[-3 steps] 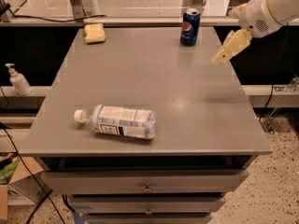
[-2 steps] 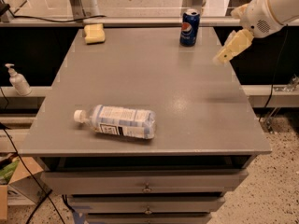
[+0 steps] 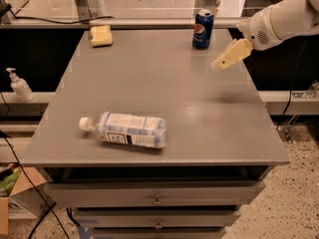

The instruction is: Move pepsi can near sponge

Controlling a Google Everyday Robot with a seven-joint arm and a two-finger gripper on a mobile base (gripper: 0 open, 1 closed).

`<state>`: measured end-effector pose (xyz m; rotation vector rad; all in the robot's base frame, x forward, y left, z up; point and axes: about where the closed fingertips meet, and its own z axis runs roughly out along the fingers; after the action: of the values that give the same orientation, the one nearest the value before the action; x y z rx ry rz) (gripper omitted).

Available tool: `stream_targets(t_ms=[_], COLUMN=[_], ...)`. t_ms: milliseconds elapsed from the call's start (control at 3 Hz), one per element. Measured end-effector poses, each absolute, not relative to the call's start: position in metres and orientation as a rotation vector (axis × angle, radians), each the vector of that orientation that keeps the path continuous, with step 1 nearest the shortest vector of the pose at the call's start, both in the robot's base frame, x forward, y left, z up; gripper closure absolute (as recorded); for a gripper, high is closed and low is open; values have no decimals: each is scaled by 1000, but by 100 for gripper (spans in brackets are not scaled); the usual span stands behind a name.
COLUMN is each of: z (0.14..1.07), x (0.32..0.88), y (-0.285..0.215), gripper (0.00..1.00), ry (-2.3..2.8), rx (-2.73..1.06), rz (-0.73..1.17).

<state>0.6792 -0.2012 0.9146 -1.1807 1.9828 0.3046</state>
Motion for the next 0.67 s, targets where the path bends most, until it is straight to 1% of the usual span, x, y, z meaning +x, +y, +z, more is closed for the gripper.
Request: stream_targets(t_ms=[667], z=[907], x=[750], y=[-192], gripper=[0], ry=[1896], rx=[-928], rz=[412])
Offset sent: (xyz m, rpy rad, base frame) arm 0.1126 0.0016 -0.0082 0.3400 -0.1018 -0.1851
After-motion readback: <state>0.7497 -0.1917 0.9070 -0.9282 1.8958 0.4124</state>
